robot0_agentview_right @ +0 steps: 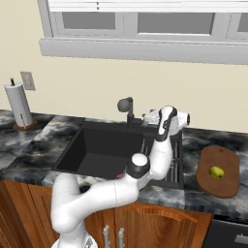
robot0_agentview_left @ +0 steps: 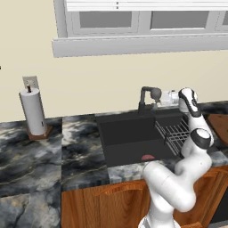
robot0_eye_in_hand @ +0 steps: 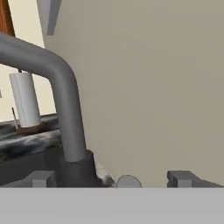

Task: Pick the pear from the sink and place it on the cutting board to airdry. Then turn off the sink faucet.

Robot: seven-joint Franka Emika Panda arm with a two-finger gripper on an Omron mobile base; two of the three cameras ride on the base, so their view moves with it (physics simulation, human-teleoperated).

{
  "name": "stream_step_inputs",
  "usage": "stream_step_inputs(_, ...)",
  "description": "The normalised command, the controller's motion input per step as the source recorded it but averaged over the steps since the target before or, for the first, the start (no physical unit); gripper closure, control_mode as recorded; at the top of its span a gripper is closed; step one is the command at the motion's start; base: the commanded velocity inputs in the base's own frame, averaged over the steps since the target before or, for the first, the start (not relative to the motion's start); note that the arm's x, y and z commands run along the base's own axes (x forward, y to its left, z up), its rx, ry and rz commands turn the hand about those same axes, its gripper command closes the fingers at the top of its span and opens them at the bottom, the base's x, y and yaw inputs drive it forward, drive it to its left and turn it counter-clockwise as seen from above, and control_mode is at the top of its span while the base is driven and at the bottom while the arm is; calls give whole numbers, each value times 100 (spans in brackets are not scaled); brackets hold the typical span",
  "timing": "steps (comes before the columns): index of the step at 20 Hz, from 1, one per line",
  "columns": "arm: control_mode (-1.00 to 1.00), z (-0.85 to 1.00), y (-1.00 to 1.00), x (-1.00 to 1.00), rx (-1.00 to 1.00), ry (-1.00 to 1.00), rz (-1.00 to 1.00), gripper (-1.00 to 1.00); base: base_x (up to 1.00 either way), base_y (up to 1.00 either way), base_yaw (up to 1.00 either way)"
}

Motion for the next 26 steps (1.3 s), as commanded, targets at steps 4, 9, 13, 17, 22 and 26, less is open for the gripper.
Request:
stream_step_inputs(4, -100, 55, 94, 75, -7, 0, 10, -100, 0, 0, 0)
stream_step_inputs(9, -100, 48, 92, 76, -11, 0, 10, -100, 0, 0, 0)
stream_step_inputs(13, -100, 32, 85, 74, -14, 0, 11, -100, 0, 0, 0)
stream_step_inputs(17, -100, 7, 68, 80, -15, 2, 12, -100, 0, 0, 0)
stream_step_inputs(22, -100, 0, 38, 64, -13, 4, 9, -100, 0, 0, 0)
stream_step_inputs(26, -100, 0, 17, 45, -8, 7, 5, -100, 0, 0, 0)
